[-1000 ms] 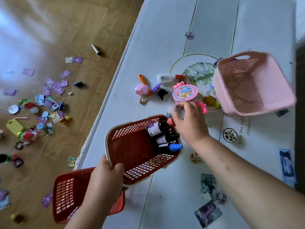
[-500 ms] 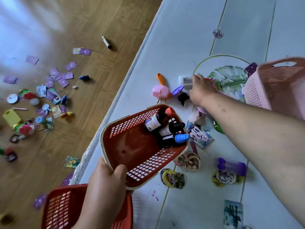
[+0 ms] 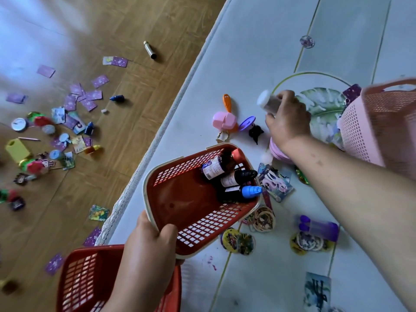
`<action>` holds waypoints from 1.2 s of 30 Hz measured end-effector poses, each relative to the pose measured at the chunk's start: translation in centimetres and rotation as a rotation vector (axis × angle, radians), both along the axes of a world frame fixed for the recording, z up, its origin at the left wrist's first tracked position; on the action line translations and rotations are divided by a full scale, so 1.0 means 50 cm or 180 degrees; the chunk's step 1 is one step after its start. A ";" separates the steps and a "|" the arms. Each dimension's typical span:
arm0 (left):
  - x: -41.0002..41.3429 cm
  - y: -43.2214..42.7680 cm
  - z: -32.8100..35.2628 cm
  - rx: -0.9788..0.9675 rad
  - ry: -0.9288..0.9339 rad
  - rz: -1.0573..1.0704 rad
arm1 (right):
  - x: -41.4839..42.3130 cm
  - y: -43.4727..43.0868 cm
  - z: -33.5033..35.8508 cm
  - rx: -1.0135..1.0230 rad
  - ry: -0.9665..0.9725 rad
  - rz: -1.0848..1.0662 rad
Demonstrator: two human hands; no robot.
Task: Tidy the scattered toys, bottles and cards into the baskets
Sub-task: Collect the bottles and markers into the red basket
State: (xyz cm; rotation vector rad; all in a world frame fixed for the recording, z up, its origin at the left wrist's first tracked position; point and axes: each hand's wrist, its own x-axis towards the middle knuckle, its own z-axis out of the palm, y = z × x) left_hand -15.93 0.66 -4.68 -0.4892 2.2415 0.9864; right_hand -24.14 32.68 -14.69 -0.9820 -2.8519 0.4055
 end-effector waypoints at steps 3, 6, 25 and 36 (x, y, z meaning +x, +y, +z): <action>-0.002 0.008 0.018 -0.0065 0.0017 -0.0034 | 0.061 -0.028 0.058 -0.0751 0.0712 0.0344; 0.003 0.020 0.035 -0.0201 0.0031 -0.0167 | 0.153 -0.077 0.126 -0.0925 0.0637 0.1132; 0.198 0.129 0.278 0.0110 -0.0290 -0.0644 | 0.525 -0.116 0.299 -0.0133 0.0171 0.1340; 0.353 0.183 0.381 0.0208 -0.0322 -0.1251 | 0.813 -0.113 0.434 -0.0510 0.0698 -0.0294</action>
